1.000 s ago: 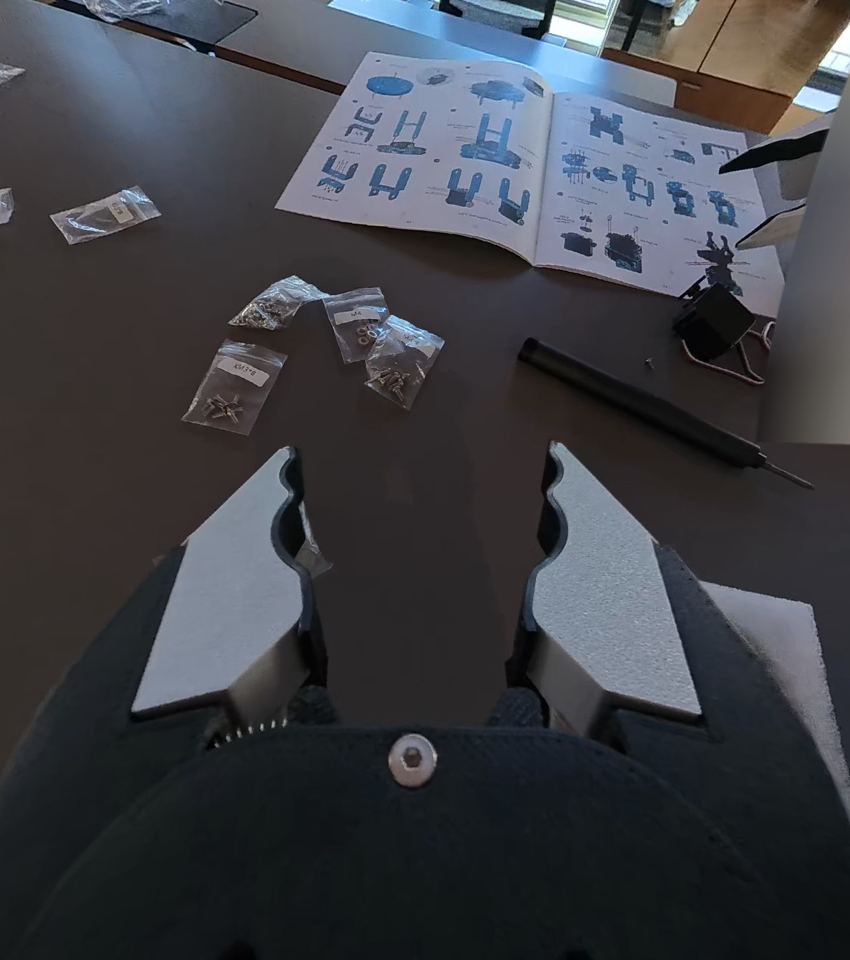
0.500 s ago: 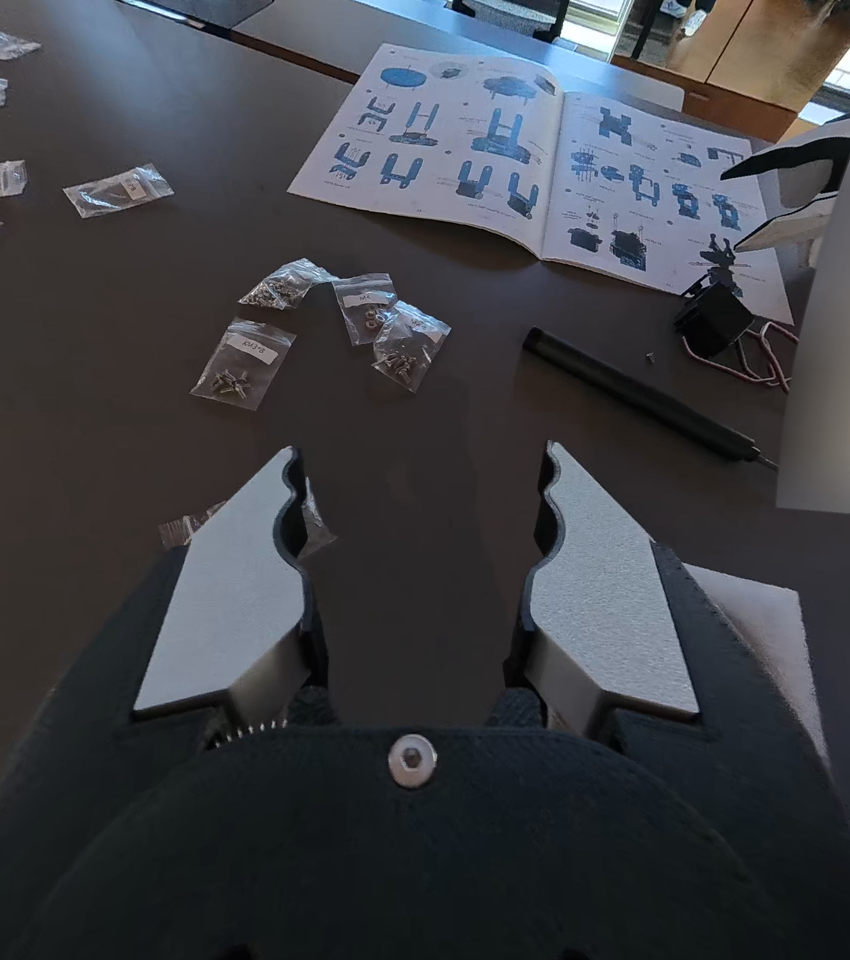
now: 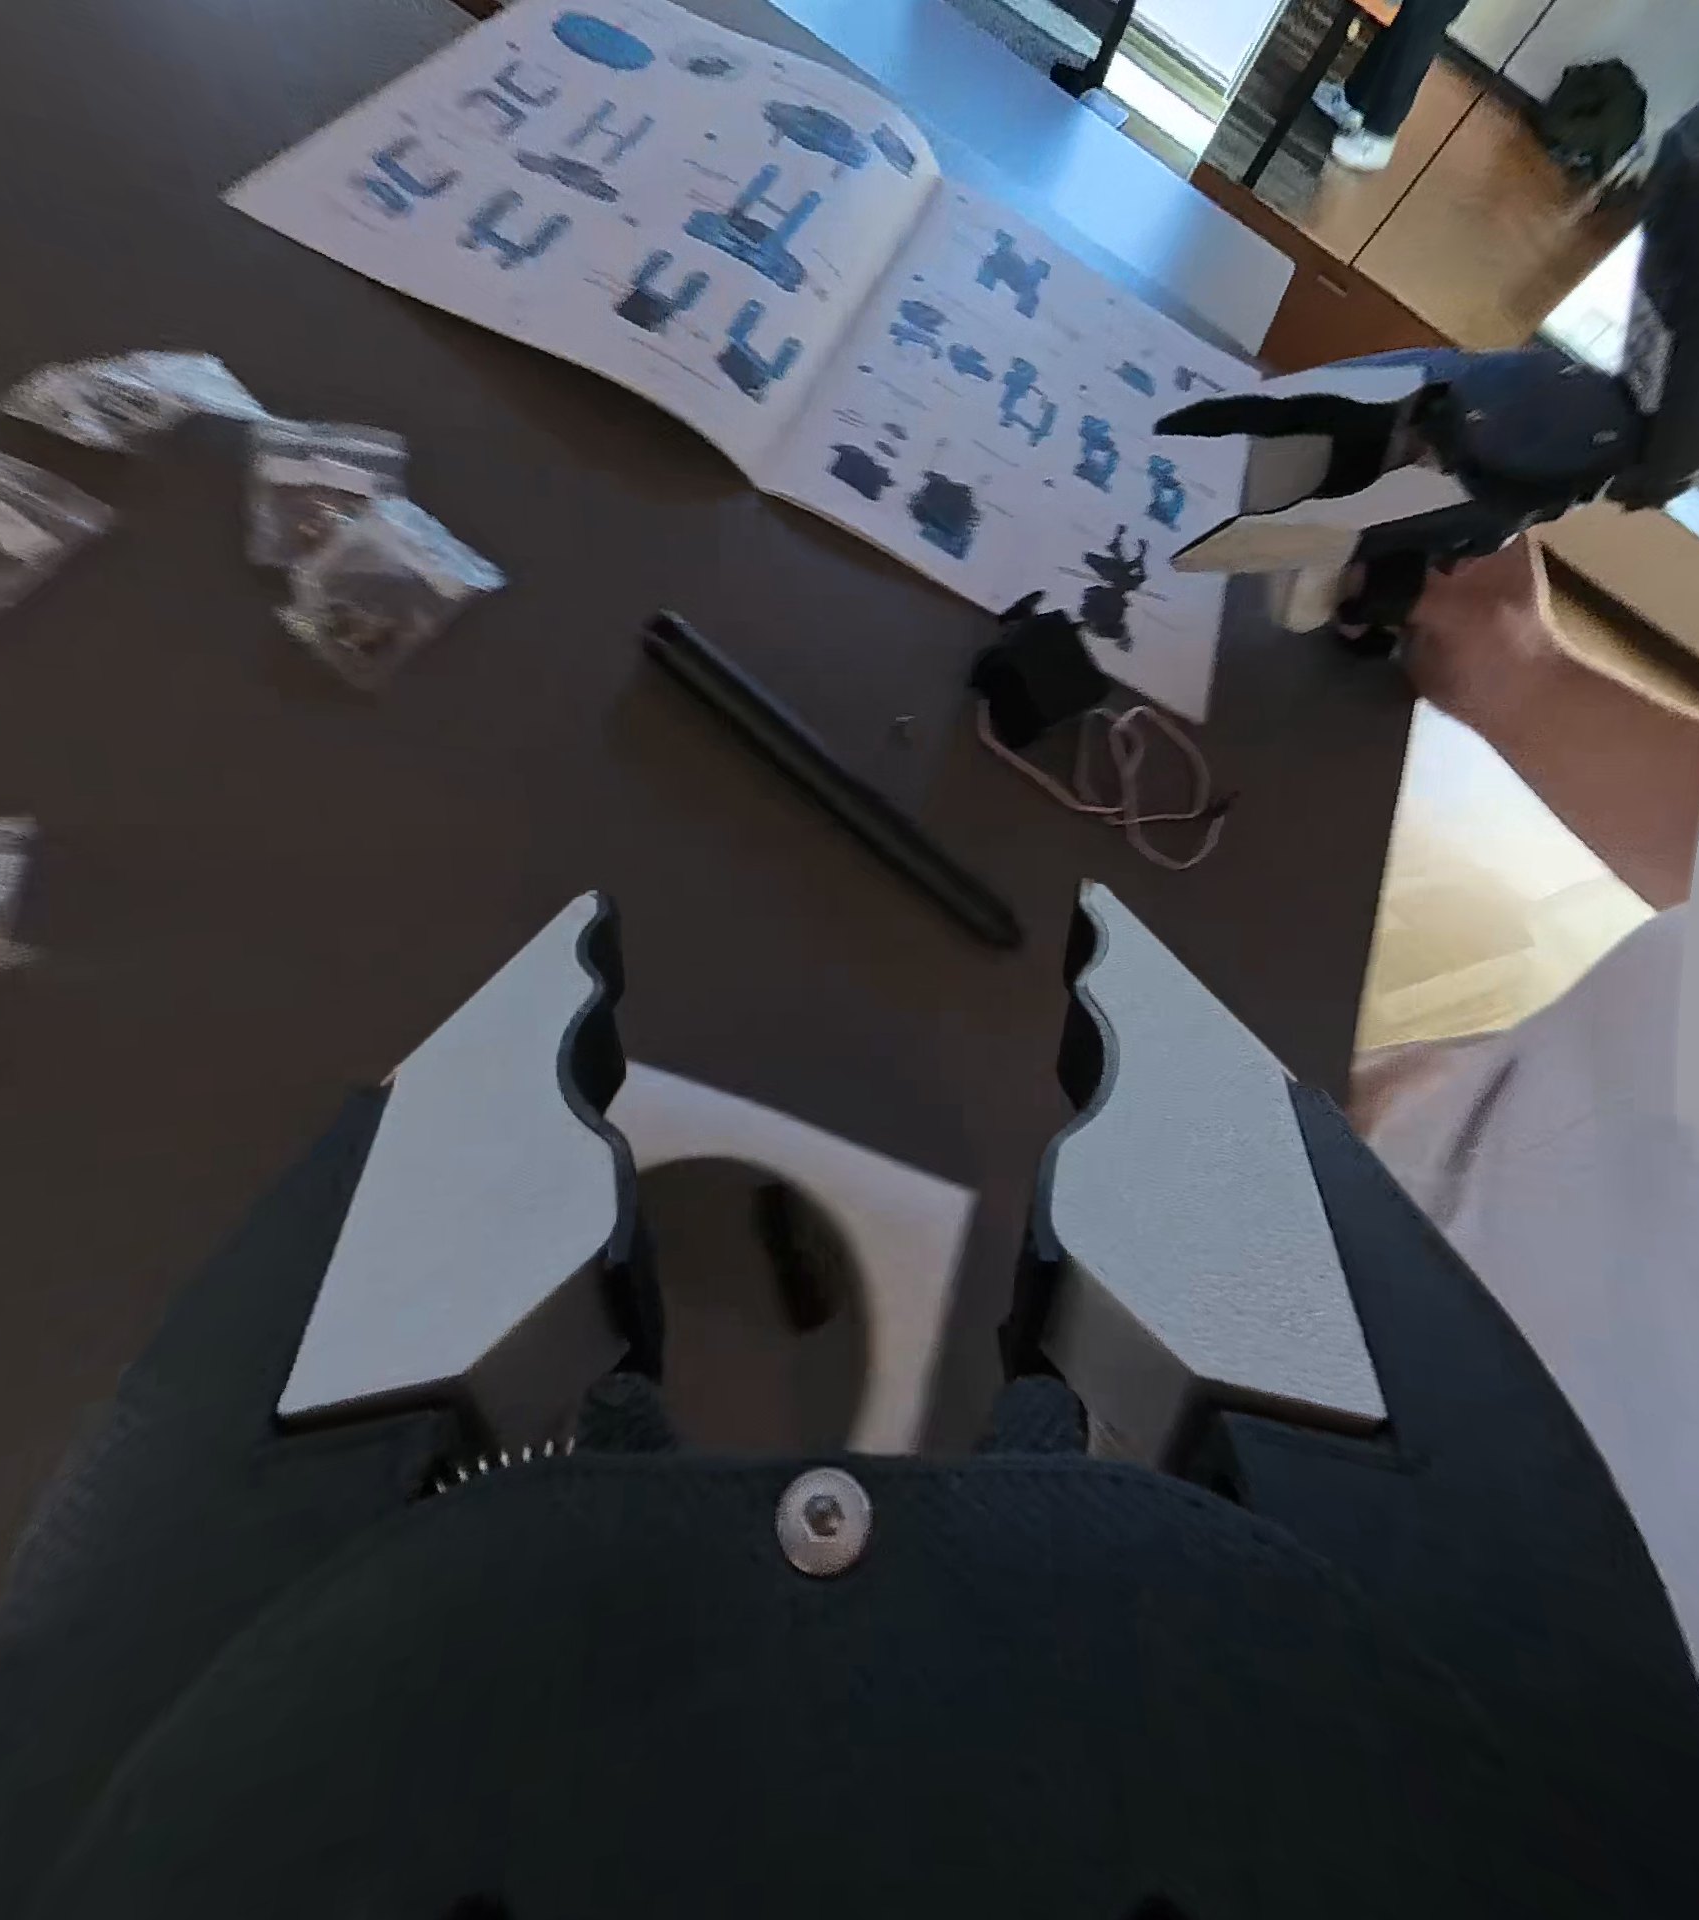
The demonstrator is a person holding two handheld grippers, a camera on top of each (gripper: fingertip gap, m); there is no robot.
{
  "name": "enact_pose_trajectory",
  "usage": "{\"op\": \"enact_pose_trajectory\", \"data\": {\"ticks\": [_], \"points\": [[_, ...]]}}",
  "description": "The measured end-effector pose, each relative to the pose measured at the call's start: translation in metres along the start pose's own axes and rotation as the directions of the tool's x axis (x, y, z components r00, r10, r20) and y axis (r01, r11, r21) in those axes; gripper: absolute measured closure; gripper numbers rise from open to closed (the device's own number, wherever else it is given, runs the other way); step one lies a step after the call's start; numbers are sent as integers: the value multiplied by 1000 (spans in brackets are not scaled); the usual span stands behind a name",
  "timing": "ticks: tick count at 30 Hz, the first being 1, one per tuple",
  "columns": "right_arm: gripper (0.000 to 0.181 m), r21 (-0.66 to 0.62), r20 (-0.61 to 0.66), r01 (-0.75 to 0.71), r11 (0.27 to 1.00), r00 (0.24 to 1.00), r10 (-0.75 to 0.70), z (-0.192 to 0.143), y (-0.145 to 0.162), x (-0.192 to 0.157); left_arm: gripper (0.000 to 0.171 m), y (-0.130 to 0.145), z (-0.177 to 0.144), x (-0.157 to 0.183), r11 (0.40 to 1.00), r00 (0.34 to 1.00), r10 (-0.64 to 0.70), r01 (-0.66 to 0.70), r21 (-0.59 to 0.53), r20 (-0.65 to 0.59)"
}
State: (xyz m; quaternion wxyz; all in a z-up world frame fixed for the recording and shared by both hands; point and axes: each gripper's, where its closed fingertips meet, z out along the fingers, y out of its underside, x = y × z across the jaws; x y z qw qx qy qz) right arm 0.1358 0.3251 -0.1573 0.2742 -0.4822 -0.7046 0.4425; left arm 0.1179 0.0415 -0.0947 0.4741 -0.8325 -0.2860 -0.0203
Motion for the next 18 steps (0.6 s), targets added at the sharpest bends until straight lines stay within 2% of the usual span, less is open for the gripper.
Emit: {"op": "enact_pose_trajectory", "data": {"ticks": [2,3,6,9,13,18], "points": [[100,-6,49,15,1000,999,-15,0,1,-7,87,7,20,31,999,999,-47,47,14,15],[97,-7,83,20,1000,996,-20,0,1,-12,86,13,31,41,998,996,-60,60,11,62],[92,42,230,11,999,973,-20,-9,-4,-28,77,37,65,58,996,962,-77,87,-29,263],[93,138,311,-24,990,950,-20,-21,-17,-27,69,56,92,71,988,895,-141,155,1,424],[89,124,306,42,991,949,-79,-22,-19,-10,68,67,101,69,988,786,-143,153,35,602],[84,9,330,165,986,931,-158,-6,-2,-15,72,73,96,65,970,716,-237,215,115,657]]}}
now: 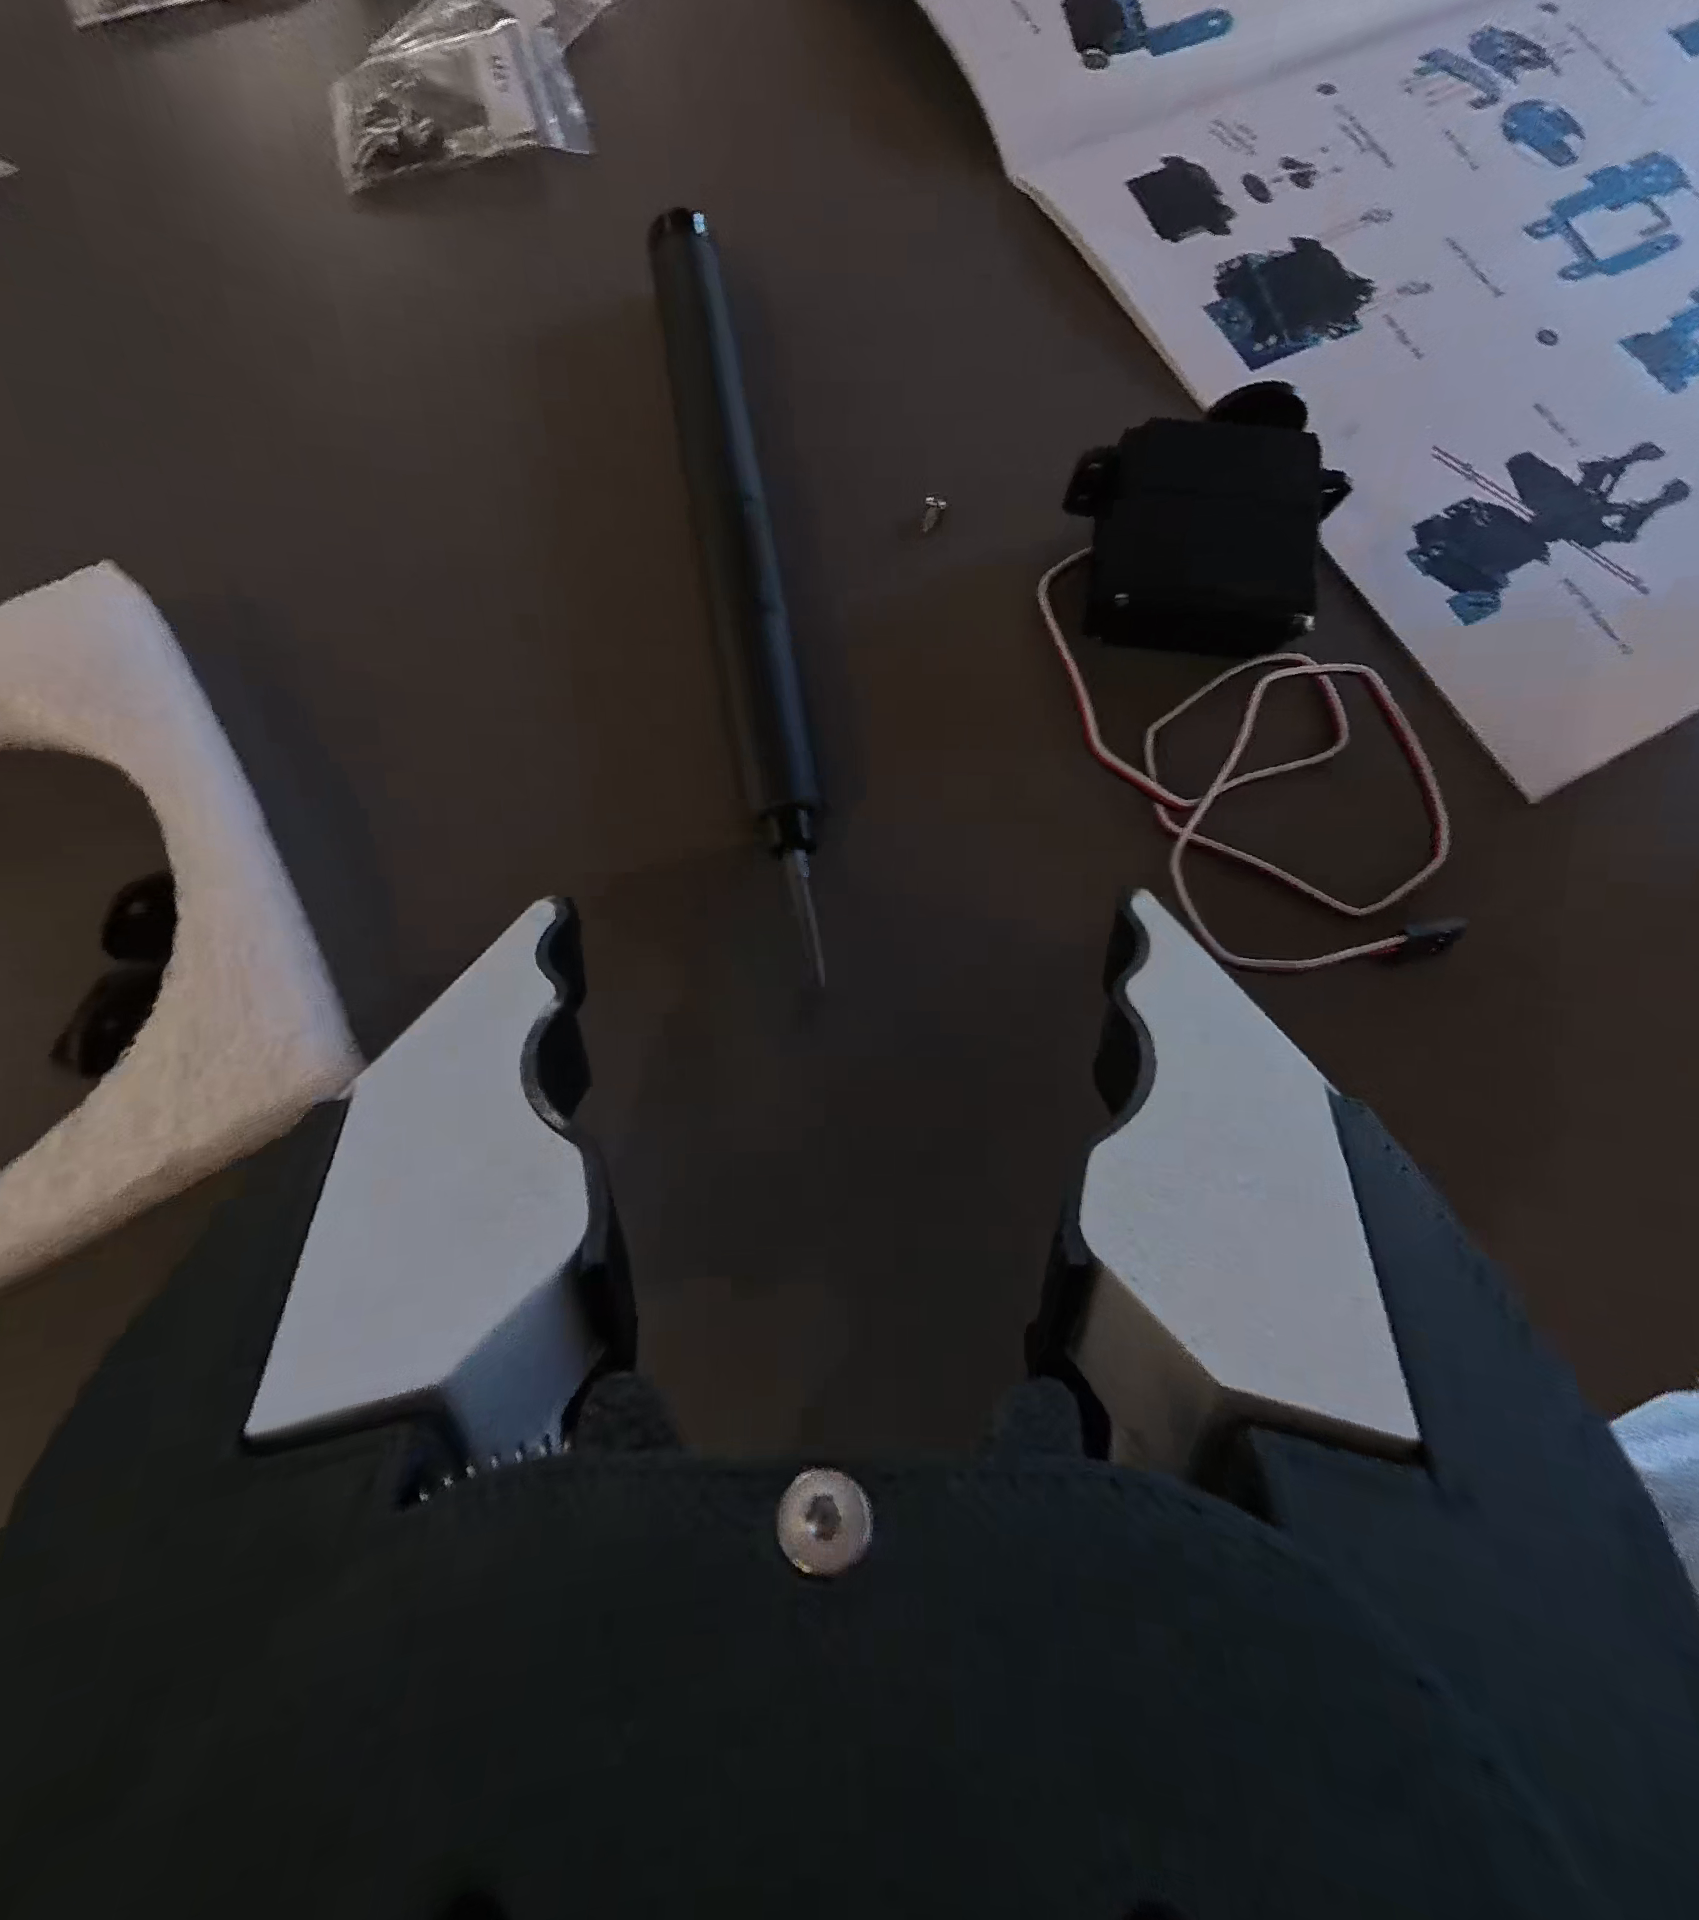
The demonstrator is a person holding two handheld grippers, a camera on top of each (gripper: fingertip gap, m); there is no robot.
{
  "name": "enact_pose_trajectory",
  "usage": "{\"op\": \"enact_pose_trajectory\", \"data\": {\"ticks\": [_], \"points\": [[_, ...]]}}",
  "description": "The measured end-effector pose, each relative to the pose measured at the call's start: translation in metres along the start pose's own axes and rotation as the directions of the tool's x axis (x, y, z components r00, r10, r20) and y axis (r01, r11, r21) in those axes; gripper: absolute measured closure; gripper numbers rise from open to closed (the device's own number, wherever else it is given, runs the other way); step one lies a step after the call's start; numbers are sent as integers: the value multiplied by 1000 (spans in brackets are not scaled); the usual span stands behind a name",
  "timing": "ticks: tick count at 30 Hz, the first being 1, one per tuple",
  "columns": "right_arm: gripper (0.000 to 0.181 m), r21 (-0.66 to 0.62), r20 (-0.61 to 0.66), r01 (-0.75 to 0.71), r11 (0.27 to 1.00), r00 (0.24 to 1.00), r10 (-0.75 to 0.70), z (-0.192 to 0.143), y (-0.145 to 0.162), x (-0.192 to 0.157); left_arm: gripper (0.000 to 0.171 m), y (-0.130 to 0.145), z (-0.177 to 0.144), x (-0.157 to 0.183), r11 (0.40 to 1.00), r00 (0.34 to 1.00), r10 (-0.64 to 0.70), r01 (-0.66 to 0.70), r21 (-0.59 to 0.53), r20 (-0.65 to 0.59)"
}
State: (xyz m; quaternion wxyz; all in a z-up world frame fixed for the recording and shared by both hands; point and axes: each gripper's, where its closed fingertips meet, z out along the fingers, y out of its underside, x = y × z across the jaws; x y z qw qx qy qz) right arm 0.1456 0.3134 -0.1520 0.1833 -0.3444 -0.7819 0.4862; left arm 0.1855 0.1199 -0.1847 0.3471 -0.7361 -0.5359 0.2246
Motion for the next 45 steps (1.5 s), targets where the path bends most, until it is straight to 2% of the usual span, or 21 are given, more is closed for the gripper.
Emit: {"op": "enact_pose_trajectory", "data": {"ticks": [5,8,16,27,45], "points": [[80,-131,-33,50,990,998,-55,27,13,4,70,0,3,-3,998,998,-62,62,-12,14],[77,-96,-28,26,995,999,-28,32,4,6,65,-7,10,1,998,998,-55,55,2,31],[50,-198,-60,17,980,998,-30,40,18,18,49,-12,26,2,999,995,-46,48,-19,91],[35,-269,-59,4,963,998,-21,44,29,18,45,-12,30,1,999,993,-26,30,-38,113],[35,-267,-70,-10,964,998,-9,43,28,20,42,-11,31,2,999,994,-17,22,-44,111]]}}
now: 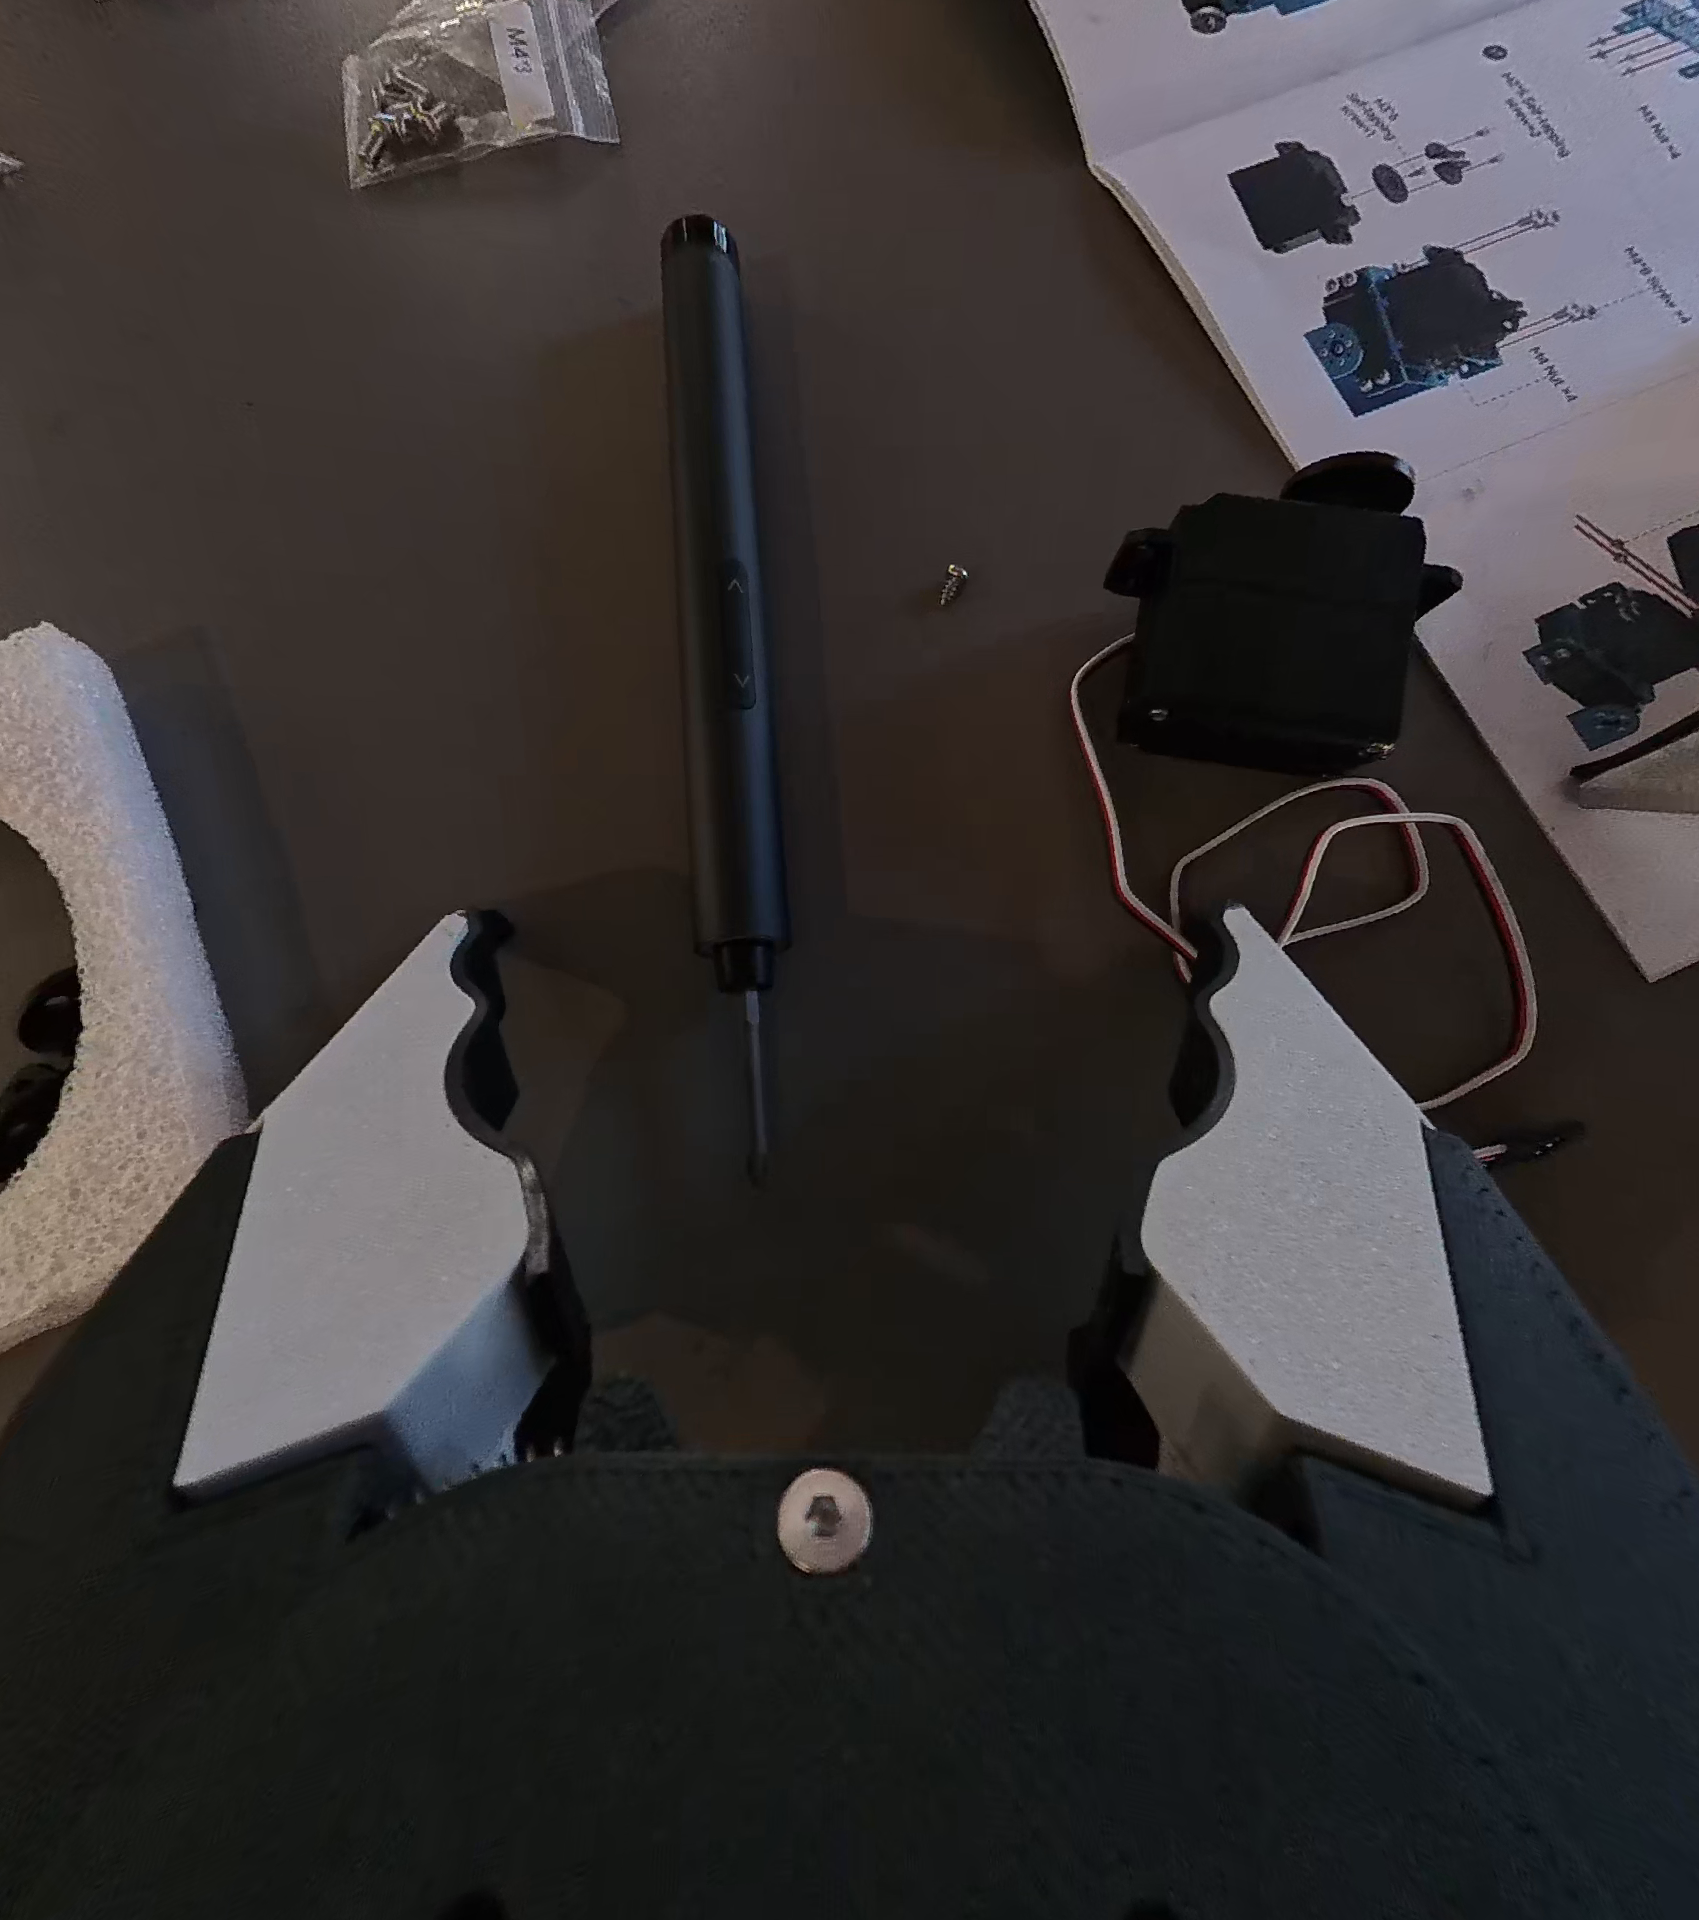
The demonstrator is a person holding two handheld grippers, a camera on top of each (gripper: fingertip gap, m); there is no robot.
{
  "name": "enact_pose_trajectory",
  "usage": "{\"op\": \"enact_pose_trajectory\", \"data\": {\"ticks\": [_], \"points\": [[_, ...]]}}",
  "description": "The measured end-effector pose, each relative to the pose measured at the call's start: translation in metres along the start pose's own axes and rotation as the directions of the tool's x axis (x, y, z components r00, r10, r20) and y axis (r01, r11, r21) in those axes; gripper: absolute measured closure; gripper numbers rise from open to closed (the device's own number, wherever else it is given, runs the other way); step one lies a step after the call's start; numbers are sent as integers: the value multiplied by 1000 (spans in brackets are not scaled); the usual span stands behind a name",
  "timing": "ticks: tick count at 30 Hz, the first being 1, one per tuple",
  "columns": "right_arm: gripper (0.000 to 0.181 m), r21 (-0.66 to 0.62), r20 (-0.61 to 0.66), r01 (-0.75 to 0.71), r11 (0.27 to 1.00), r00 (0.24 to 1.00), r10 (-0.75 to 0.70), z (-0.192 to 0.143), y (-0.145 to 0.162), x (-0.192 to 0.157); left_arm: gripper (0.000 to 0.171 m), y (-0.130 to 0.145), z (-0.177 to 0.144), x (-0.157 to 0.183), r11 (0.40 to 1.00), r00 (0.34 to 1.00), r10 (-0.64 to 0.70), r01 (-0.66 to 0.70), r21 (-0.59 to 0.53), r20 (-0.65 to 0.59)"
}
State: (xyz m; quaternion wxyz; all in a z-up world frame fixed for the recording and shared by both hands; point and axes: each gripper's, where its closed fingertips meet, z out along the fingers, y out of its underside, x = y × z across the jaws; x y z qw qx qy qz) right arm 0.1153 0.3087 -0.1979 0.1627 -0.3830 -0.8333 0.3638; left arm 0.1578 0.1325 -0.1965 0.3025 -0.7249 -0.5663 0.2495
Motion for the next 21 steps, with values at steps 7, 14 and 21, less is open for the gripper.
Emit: {"op": "enact_pose_trajectory", "data": {"ticks": [7,14,21], "points": [[34,-3,4,7,1000,1000,-7,0,0,-1,42,0,0,0,1000,1000,-1,1,0,1],[34,-4,6,7,1000,1000,-7,0,0,-2,42,0,0,0,1000,1000,-1,1,0,1],[33,-4,6,7,1000,1000,-7,0,0,-2,42,0,0,0,1000,1000,-1,1,0,1]]}}
